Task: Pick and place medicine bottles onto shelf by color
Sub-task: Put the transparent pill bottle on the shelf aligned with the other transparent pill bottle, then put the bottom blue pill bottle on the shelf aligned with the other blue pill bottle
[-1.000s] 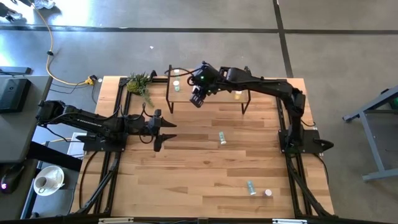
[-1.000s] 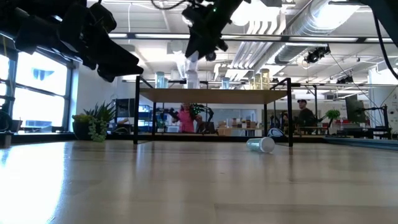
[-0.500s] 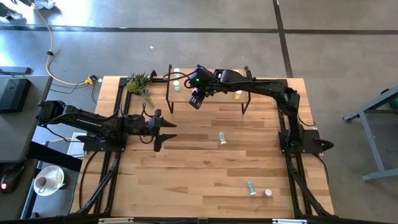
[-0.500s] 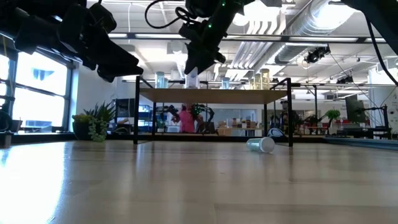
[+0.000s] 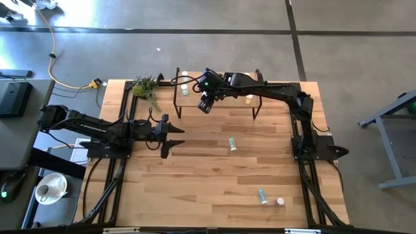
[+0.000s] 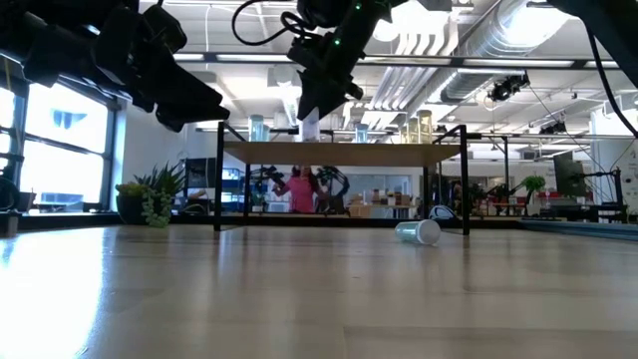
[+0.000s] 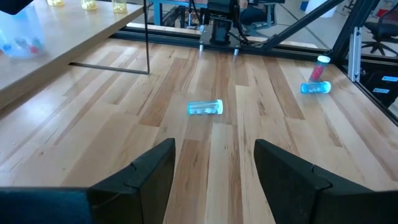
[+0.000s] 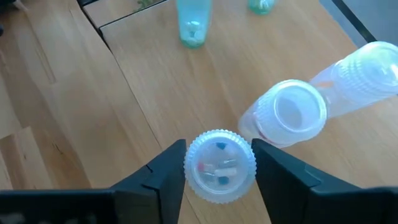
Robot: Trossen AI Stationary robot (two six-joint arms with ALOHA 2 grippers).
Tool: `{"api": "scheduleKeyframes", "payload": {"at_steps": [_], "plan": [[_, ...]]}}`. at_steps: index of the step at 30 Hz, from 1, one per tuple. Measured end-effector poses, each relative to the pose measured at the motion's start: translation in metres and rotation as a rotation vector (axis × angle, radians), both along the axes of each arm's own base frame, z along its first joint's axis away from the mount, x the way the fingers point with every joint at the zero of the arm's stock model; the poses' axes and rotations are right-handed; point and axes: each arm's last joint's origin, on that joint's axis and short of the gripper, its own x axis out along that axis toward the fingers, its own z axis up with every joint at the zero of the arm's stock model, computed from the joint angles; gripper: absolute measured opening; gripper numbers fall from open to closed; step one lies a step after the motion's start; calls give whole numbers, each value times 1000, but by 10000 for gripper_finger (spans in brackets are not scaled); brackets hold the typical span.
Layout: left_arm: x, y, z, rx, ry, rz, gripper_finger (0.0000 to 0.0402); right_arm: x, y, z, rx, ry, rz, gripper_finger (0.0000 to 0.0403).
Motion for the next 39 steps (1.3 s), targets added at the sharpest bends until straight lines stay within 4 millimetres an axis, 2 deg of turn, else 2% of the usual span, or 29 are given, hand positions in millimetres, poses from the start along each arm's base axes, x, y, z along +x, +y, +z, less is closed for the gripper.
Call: {"api": "scheduleKeyframes", "payload": {"at_steps": [4, 12, 24, 30, 39], "plan": [[0, 0, 0, 1, 0, 0, 209, 0, 0, 0, -2, -6, 0, 186], [0, 0, 0, 1, 0, 0, 209, 1, 0, 5, -2, -17, 3, 188], [0, 0, 0, 2, 0, 0, 209, -9, 8, 51, 8, -48, -5, 189], [0, 0, 0, 2, 0, -1, 209, -14, 32, 57, 35, 33, 50, 189], [0, 0, 0, 1, 0, 0, 209, -19, 86, 38, 81, 261, 166, 189]]}}
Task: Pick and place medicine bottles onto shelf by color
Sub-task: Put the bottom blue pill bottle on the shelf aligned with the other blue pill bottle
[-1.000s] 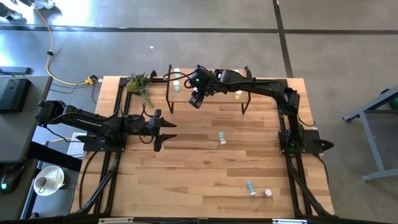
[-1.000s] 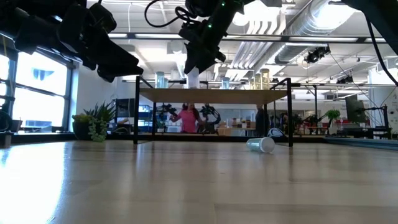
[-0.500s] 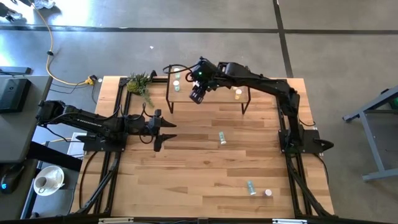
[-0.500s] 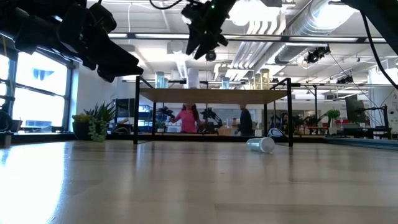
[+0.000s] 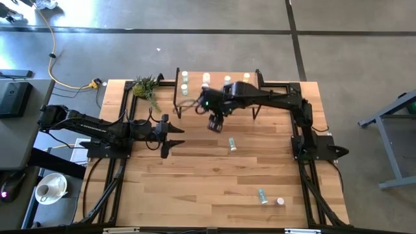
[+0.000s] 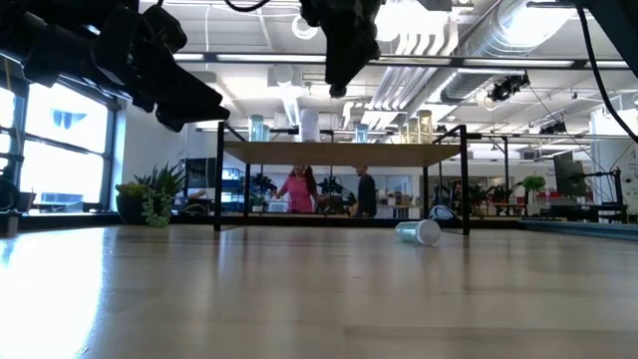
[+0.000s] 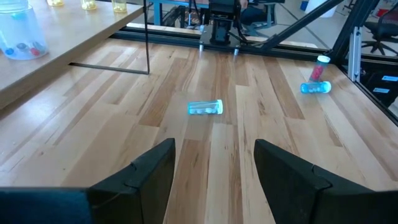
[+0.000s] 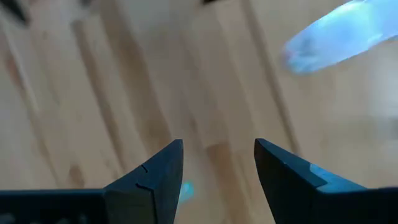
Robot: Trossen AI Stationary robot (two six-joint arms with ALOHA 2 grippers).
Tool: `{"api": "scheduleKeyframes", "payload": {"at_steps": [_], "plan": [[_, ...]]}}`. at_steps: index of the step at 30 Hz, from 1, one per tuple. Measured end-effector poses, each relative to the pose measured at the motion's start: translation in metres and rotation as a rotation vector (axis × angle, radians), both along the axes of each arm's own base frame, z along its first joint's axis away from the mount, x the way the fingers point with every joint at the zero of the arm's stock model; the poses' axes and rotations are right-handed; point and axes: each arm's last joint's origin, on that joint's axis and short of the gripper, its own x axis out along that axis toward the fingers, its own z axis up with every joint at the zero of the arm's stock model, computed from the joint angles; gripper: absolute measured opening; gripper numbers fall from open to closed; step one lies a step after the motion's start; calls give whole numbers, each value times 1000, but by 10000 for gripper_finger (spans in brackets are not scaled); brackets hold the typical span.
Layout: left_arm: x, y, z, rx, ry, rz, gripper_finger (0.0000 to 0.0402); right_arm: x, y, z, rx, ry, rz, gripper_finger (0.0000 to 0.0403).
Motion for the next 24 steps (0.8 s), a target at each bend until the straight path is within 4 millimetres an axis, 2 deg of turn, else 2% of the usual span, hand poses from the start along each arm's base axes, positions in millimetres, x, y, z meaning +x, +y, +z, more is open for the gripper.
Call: {"api": "scheduleKeyframes", "payload": {"at_steps": [6, 15, 20, 24], "plan": [[0, 0, 0, -2, 0, 1, 209, -3, 35, -21, 14, 128, 71, 189], [0, 0, 0, -2, 0, 0, 209, -21, 72, -63, 24, 385, 81, 189], [0, 0, 0, -2, 0, 0, 209, -40, 87, -93, 10, 574, 61, 189], [0, 0, 0, -2, 0, 0, 209, -64, 97, -108, 50, 632, 40, 189]]}}
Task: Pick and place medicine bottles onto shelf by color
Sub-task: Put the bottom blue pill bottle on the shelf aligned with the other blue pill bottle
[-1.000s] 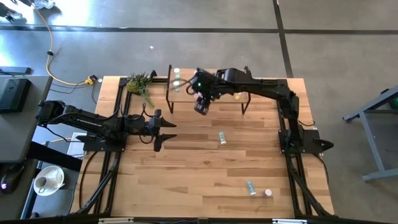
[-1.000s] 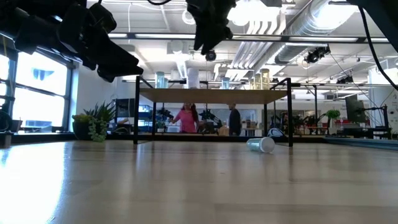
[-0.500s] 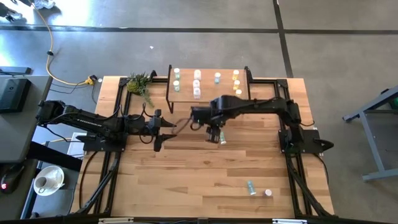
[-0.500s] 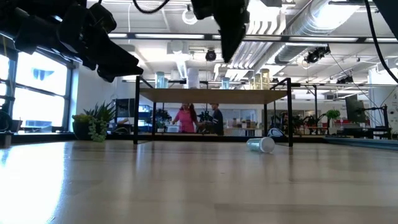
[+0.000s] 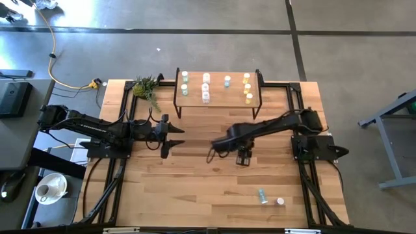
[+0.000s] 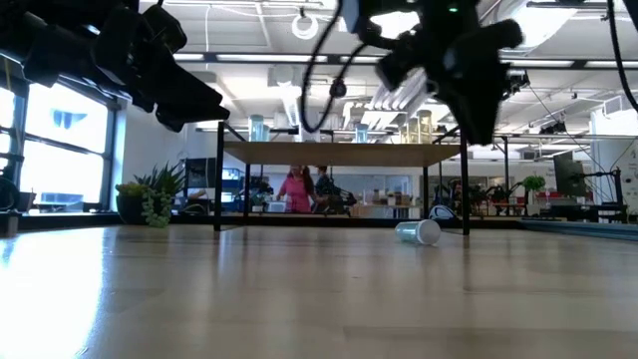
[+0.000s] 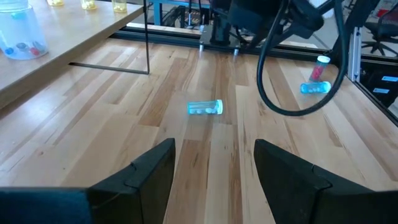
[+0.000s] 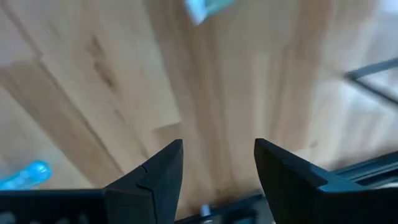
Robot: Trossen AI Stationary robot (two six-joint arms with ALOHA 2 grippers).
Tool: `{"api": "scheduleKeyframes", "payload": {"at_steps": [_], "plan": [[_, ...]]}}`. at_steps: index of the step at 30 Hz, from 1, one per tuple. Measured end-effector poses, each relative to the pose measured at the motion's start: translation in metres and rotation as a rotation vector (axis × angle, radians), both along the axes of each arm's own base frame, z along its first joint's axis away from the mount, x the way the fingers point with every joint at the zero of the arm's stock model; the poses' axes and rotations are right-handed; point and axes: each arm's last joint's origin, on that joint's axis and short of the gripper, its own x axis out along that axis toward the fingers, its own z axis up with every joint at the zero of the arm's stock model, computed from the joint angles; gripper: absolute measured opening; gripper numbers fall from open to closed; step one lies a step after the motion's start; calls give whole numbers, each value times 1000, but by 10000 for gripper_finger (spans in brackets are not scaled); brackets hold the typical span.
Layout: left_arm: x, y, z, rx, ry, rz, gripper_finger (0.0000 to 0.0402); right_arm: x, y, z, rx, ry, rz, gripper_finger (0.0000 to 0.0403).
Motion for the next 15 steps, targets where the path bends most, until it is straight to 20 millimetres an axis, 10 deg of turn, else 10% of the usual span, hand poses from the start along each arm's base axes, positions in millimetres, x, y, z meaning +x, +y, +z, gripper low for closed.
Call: {"api": "scheduleKeyframes", "payload": {"at_steps": [15], "plan": [[0, 0, 0, 0, -1, 0, 209, -111, 31, 3, 46, -248, -332, 189]]}}
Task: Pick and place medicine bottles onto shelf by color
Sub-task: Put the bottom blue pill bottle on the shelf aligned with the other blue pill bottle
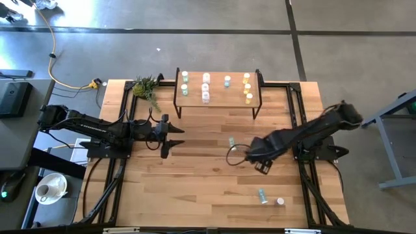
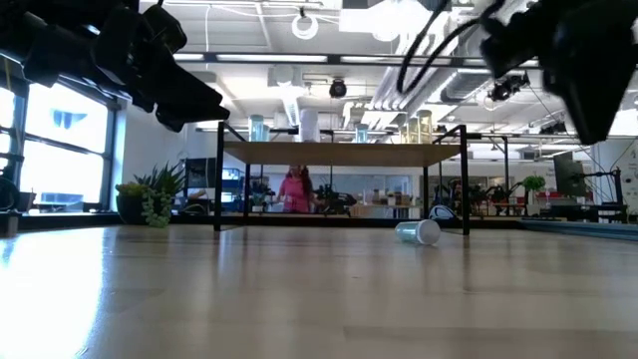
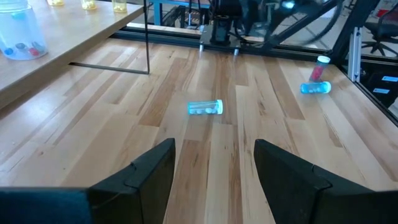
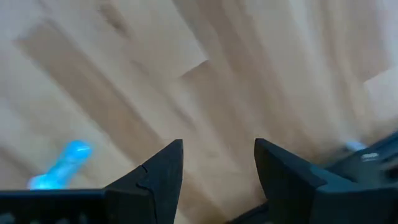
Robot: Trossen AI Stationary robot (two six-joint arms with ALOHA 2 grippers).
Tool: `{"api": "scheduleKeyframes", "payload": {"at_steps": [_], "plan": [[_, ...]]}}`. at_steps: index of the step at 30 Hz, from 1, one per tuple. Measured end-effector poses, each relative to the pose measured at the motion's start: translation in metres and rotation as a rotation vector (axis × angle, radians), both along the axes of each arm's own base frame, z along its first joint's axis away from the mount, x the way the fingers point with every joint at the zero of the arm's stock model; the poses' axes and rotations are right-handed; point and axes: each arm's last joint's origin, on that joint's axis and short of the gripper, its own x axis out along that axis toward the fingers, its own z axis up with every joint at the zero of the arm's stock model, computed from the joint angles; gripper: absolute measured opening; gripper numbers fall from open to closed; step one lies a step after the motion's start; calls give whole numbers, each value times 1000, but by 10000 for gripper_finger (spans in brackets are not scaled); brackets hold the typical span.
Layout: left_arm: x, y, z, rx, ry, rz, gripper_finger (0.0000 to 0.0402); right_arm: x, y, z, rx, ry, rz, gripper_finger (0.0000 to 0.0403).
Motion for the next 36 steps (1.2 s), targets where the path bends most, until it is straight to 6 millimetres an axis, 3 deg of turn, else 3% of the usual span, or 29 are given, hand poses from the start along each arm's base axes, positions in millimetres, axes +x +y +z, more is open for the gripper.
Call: {"api": "scheduleKeyframes", "payload": {"at_steps": [8, 15, 22, 36], "plan": [[0, 0, 0, 0, 0, 1, 209, -39, 36, 17, 60, -154, -141, 189], [0, 0, 0, 0, 0, 2, 209, -70, 78, 18, 16, -254, -171, 189], [0, 0, 0, 1, 0, 4, 209, -98, 103, 19, 9, -378, -256, 189], [0, 0, 0, -7, -3, 6, 209, -108, 130, 9, 71, -436, -282, 189]]}}
